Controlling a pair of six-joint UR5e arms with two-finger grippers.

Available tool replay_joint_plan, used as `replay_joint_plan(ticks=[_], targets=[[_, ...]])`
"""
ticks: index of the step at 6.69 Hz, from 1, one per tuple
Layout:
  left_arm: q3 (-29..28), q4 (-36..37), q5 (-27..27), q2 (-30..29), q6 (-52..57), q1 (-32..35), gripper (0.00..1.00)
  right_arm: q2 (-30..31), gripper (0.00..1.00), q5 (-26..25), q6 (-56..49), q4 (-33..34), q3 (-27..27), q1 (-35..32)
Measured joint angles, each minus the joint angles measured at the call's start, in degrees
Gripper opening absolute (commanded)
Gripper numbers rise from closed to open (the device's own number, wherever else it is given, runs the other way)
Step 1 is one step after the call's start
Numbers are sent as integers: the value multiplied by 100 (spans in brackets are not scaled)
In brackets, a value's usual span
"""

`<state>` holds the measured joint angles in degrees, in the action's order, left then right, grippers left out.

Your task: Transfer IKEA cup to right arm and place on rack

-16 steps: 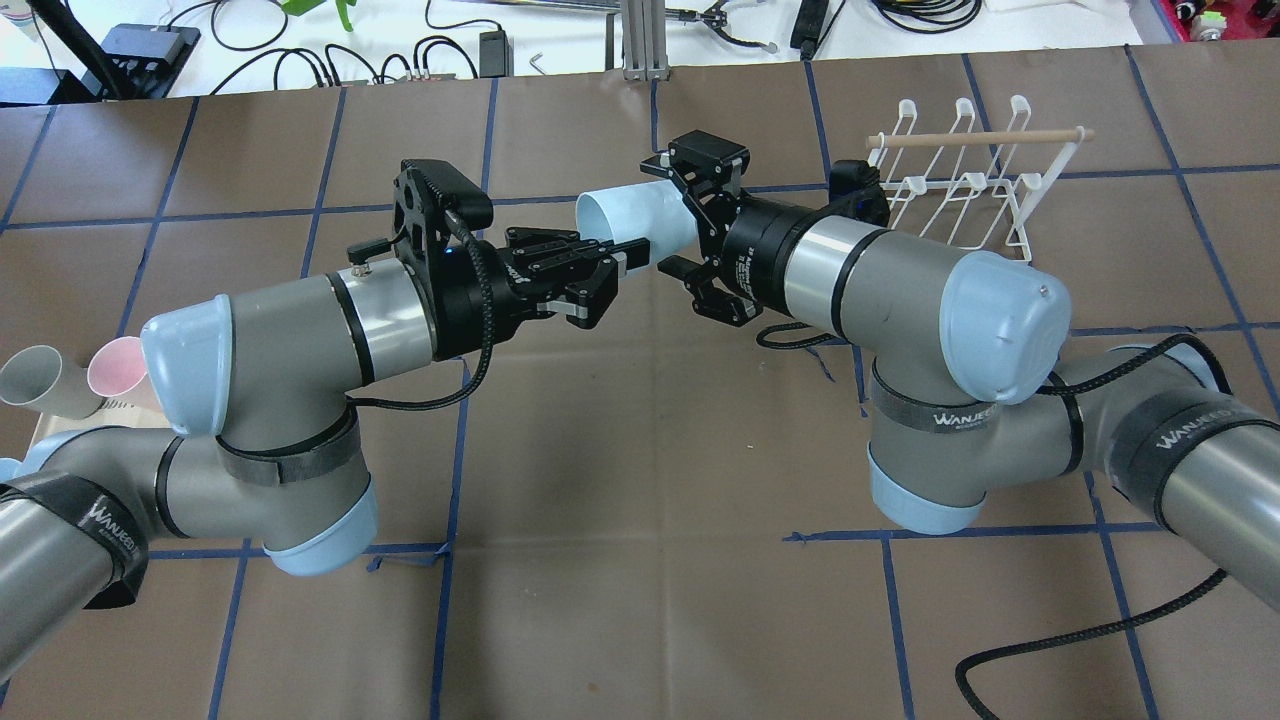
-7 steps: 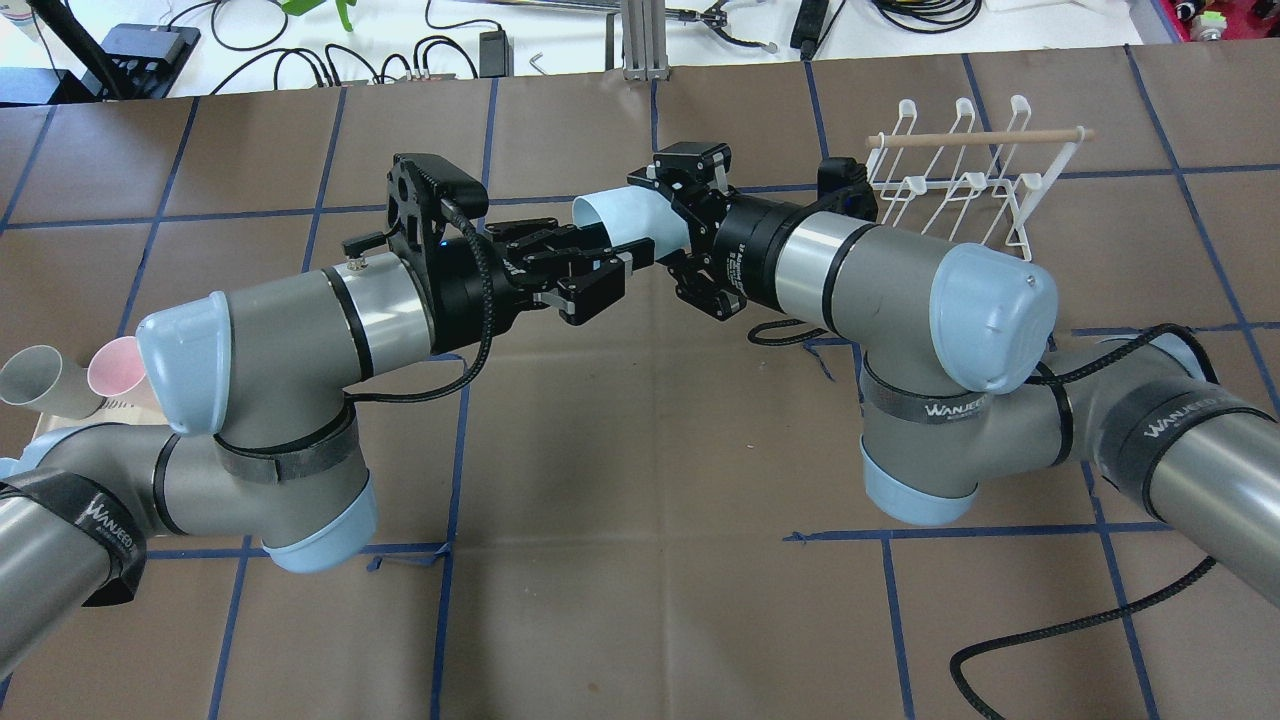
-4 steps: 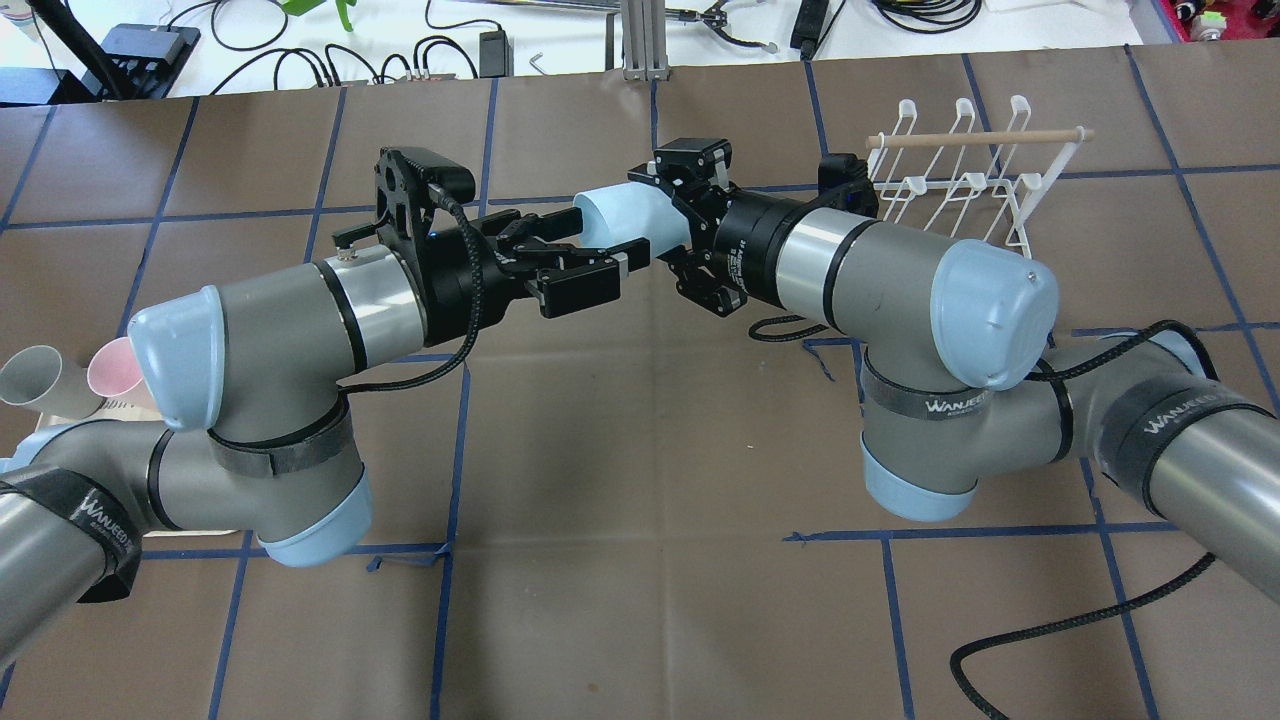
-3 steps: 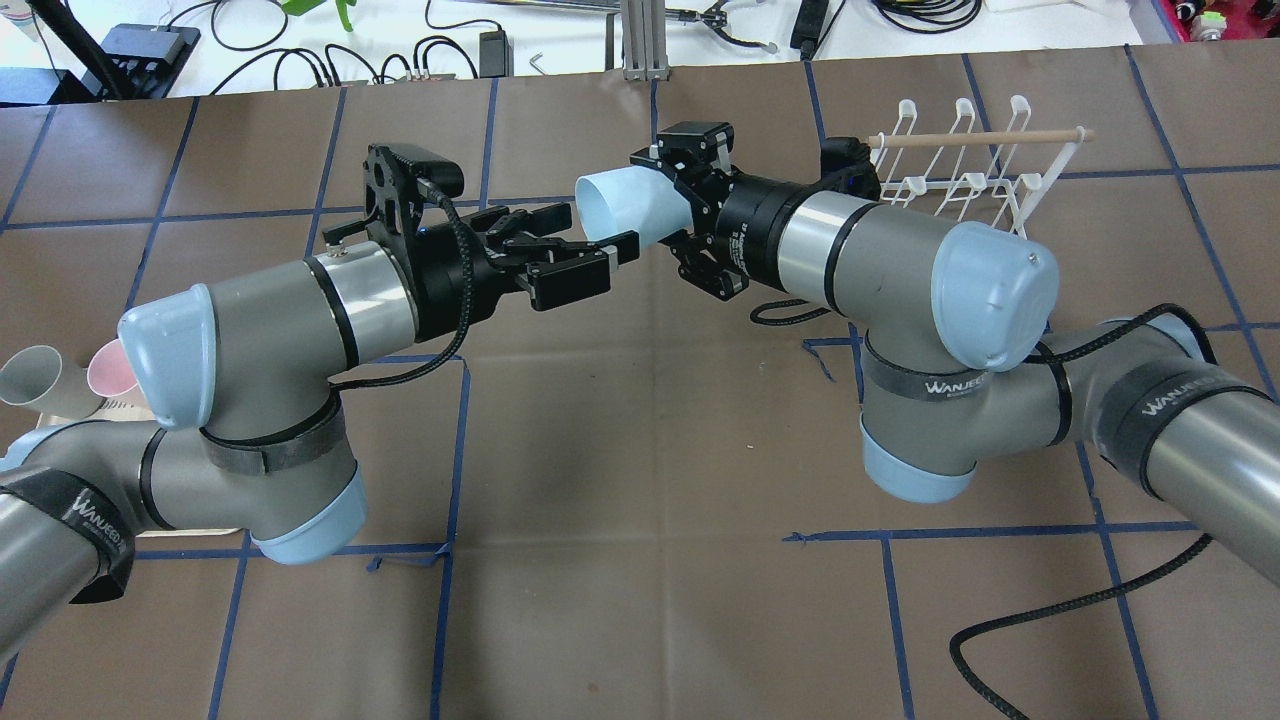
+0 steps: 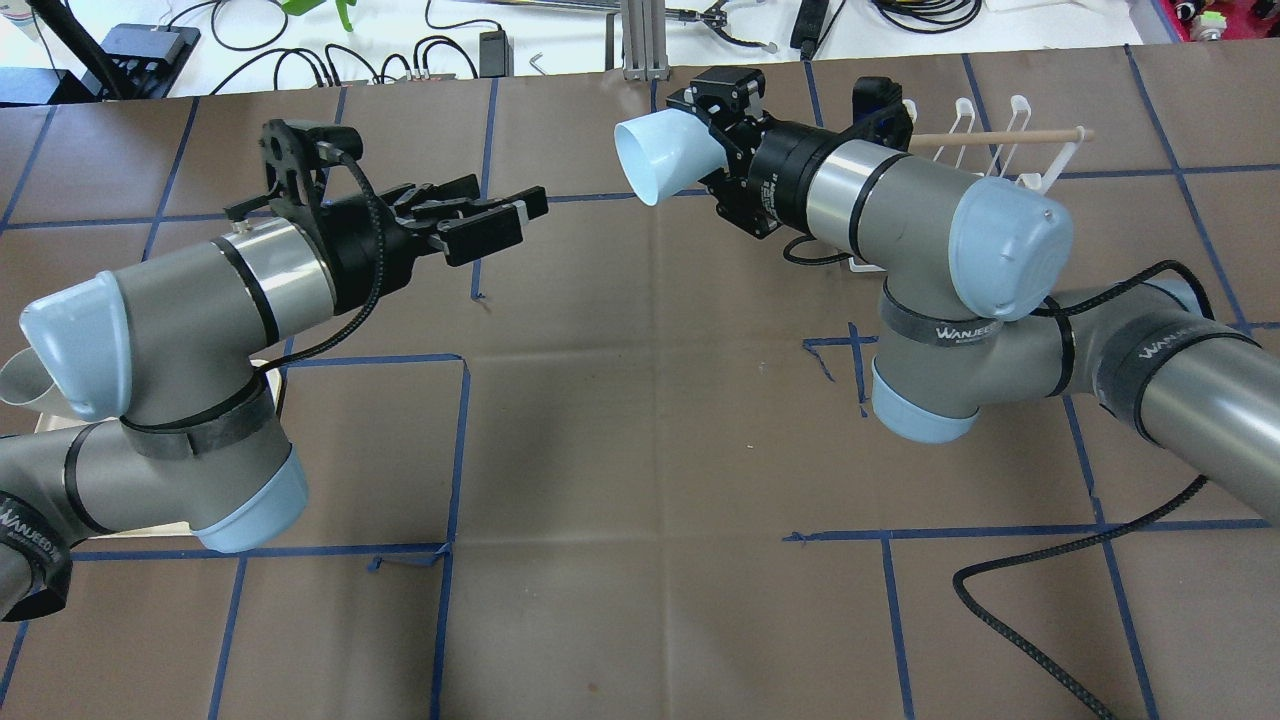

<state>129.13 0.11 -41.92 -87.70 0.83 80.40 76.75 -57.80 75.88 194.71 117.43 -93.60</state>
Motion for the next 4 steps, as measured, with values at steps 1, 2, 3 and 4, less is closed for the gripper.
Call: replay_joint_plan(ticks=[1,2,3,4], targets=[[-36,-329,-234,76,-3,-213,100,-54,17,-13,-686,58,-48,225],[-184,-711,-819,87,-3,-296,100,-121,14,-103,-1517,77,-148,417],[-583,-1436,-1532,60,-4,-298,100,-235,14,-354,-2381,88,-341,537],[-1130,-2497,-2157,29,-4,-257,100,-359,15,-694,-3237,182,-560,609]])
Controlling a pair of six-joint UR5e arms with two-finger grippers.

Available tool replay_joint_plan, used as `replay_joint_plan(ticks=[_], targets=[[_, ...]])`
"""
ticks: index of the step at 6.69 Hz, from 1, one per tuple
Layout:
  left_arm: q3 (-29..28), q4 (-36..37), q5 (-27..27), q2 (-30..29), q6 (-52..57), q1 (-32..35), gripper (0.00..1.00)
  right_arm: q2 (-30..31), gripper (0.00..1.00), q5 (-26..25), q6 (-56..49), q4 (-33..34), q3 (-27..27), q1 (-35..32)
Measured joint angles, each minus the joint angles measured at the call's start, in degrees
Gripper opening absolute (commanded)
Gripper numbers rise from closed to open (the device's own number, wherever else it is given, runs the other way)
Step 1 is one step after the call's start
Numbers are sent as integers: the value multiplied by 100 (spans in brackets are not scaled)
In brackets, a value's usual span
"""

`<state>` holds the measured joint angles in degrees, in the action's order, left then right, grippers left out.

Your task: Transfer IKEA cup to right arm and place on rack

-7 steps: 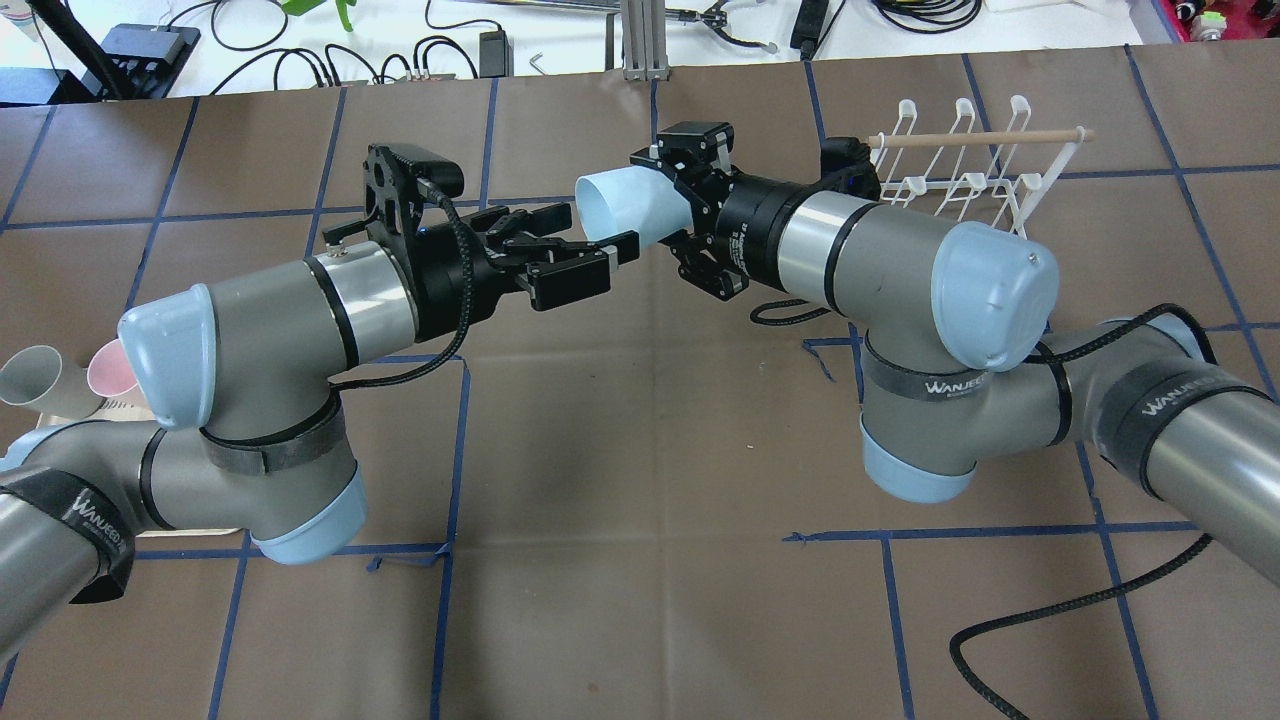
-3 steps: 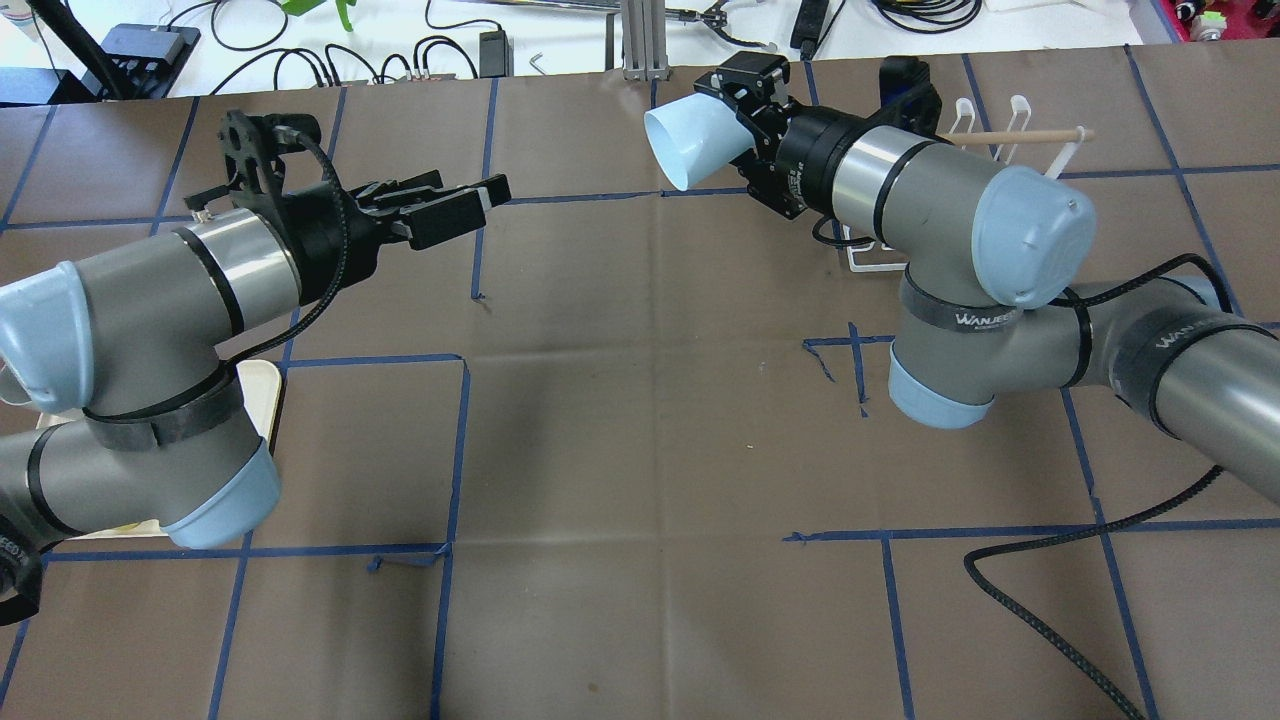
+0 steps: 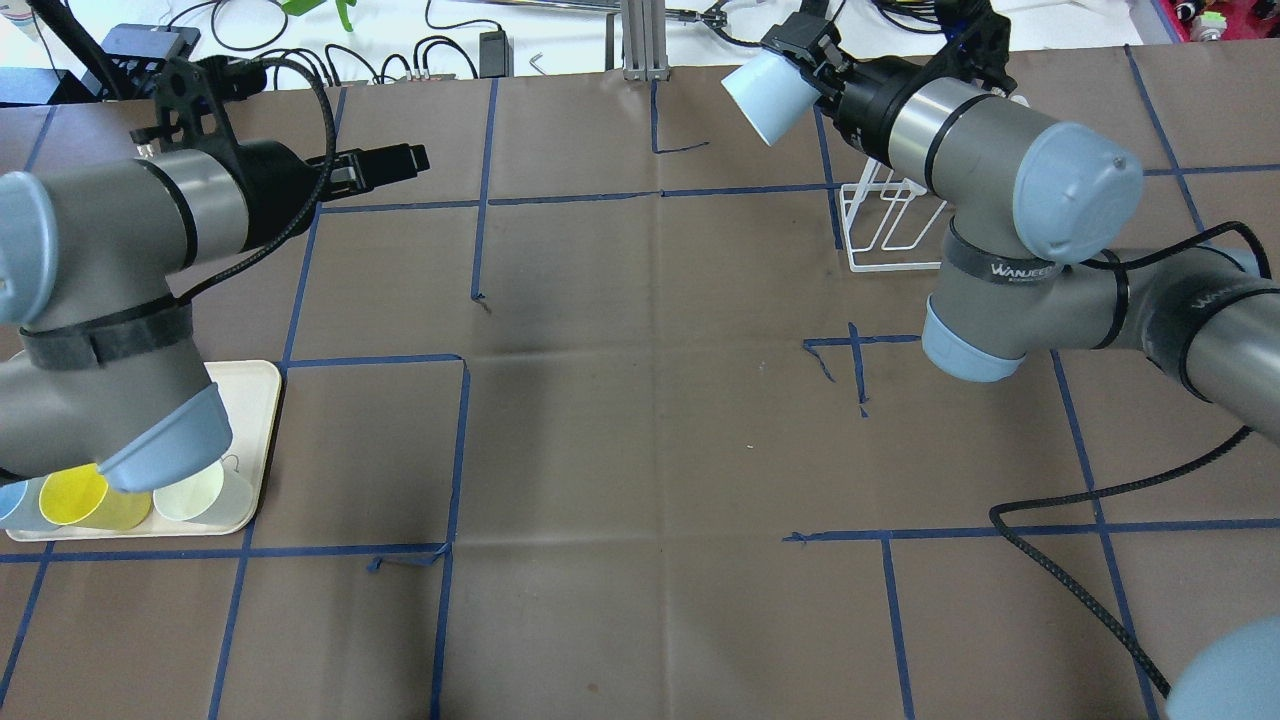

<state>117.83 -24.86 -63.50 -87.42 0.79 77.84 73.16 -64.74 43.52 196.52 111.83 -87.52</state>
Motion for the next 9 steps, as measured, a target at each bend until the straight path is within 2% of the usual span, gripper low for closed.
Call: replay_joint_plan(ticks=[1,3,4,5,7,9], targets=[[-595,-1280,-644,-32,0,115,100,-139,15,-295,-956,221,-158,88],[-1808,-4096,-1974,-113,4,526,100,-589,15,-464,-2642,848,-366,405],[-2394,-5506,-2313,-133,14,630,100,-864,15,-457,-3196,1114,-536,535],[-2788,-6443,-2539,-132,19,693,100,-1141,15,-459,-3622,1294,-698,596],[-2984,-6921,-2691,-134,-111,887,100,-1576,15,-491,-4007,1537,-824,654],[-2859,-6777,-2674,-154,-256,1070,100,-1758,14,-499,-4206,1535,-810,784]])
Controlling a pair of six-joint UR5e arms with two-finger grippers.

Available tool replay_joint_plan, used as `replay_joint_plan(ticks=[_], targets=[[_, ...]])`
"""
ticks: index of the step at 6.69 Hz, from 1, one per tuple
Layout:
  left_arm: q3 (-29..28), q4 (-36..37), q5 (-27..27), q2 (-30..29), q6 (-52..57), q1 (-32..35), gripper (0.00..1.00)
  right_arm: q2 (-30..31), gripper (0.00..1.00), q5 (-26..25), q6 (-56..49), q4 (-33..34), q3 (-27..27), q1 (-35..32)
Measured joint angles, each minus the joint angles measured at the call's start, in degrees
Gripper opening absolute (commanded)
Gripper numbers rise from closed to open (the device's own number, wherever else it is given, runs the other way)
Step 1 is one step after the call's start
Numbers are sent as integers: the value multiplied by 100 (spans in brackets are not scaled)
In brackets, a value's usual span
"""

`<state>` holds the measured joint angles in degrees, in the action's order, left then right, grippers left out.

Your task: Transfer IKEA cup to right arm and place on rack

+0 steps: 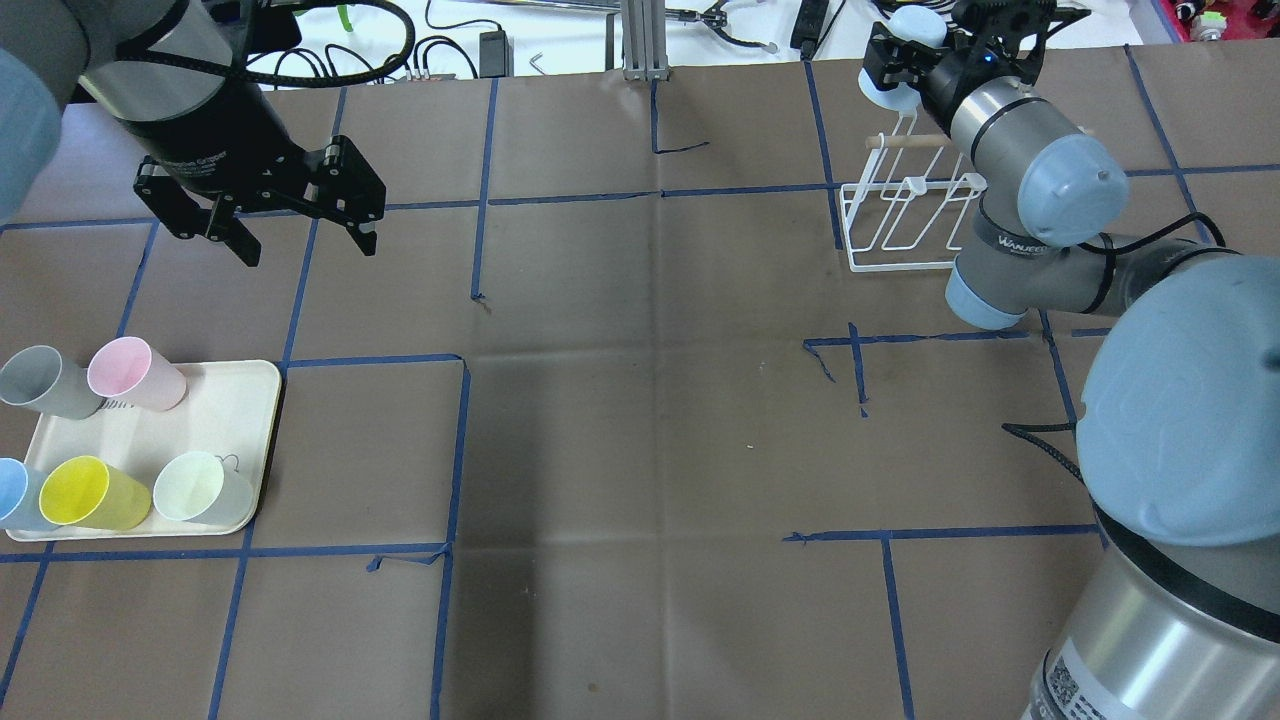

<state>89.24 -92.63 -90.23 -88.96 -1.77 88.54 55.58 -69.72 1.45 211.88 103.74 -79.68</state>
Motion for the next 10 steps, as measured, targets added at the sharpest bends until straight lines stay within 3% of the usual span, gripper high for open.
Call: replay_joint_plan(ticks=[3,4,5,10], targets=[[425,676,14,-2,-12,29,100,-101,16,12,-37,-30,37,165],[458,737,14,3,-10,27,100,-152,30,2,-34,-30,85,173],[467,756,15,5,-8,24,100,-176,99,-9,-32,-24,153,171],[511,762,-34,50,214,-17,100,-142,100,-153,-24,28,175,91]])
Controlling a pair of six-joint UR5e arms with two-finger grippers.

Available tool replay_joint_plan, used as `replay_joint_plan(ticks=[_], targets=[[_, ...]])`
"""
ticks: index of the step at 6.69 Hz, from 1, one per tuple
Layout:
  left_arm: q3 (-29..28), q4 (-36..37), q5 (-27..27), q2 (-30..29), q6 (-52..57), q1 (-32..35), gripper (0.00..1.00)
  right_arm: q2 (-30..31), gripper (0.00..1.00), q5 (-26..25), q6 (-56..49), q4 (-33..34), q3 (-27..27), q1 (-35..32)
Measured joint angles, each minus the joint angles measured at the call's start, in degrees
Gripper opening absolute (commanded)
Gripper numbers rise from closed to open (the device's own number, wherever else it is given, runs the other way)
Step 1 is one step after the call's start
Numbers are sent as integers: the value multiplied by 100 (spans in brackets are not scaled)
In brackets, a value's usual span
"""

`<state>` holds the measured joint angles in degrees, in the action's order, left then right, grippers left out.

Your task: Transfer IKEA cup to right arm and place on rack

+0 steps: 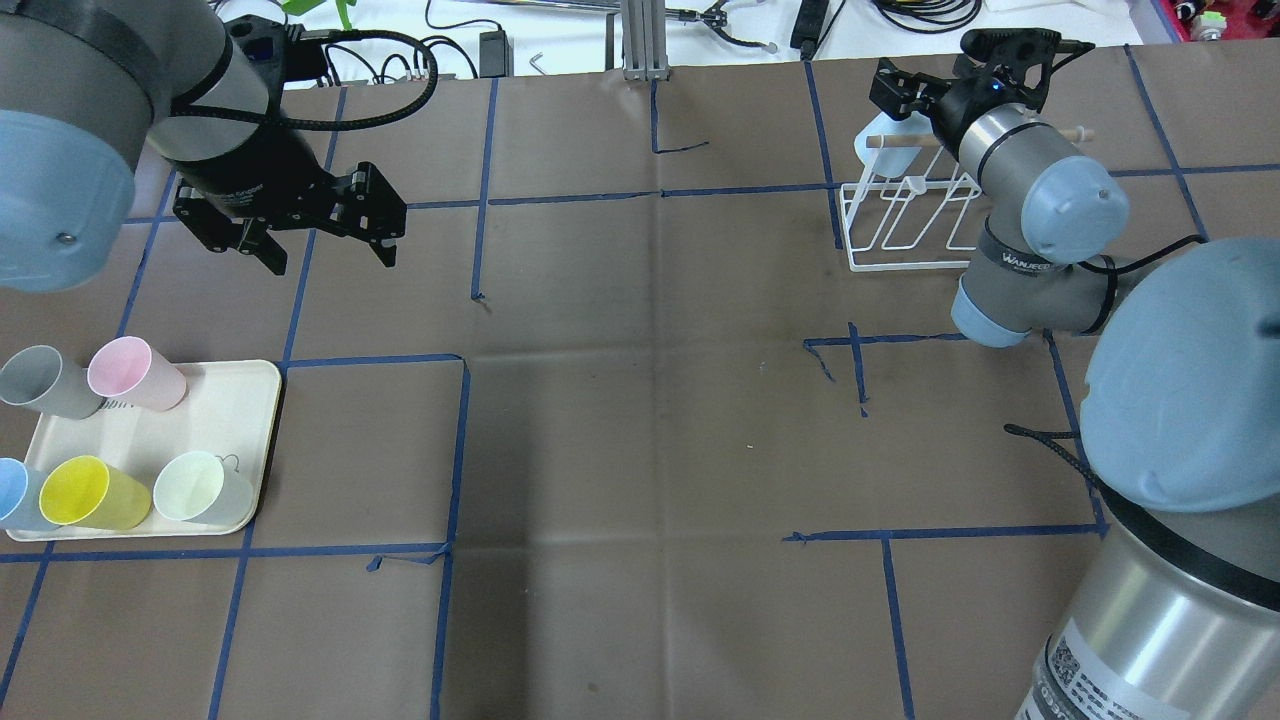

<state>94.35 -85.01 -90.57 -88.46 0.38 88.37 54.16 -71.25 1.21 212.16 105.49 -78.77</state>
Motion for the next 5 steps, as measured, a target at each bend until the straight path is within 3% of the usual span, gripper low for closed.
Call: replay_joint_plan(ticks=[3,5], targets=[[508,-5,-9,281,1396,-928,100,428,100,-113,87,-261,12,-89],[1203,47,-9,699,2608,-2009,99,1077,100,-108,96,-1200,28,-209]])
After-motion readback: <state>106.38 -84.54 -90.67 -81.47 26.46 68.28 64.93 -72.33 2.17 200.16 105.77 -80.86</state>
